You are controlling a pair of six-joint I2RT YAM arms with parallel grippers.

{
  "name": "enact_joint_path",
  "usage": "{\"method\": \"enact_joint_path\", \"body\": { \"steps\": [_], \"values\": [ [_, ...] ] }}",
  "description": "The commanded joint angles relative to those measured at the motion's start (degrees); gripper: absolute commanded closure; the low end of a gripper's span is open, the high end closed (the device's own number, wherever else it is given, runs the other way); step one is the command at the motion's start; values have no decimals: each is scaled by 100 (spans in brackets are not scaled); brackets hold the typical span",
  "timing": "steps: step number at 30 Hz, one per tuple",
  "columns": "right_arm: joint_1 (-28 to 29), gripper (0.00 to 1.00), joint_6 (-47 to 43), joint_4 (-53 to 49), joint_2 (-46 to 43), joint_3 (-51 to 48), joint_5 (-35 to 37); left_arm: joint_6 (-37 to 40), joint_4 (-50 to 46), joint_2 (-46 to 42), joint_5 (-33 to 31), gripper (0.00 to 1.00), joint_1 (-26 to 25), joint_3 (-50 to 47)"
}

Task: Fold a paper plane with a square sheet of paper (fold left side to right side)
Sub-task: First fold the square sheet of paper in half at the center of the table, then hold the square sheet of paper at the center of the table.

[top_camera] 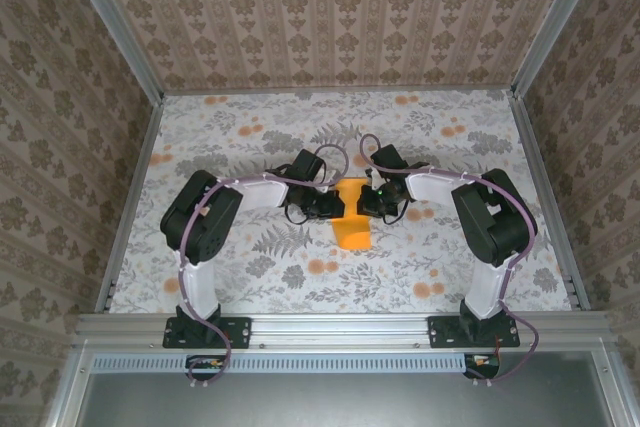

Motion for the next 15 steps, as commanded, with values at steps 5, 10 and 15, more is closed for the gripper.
{"method": "enact_joint_path", "body": {
  "steps": [5, 10, 15],
  "values": [
    [34, 92, -50, -430, 226, -57, 374, 215, -384, 182, -159, 90, -33, 119],
    [30, 92, -67, -411, 205, -53, 369, 224, -497, 217, -268, 90, -46, 90],
    [34, 92, -36, -102, 68, -147, 220, 227, -603, 249, -350, 90, -60, 92]
  ]
}}
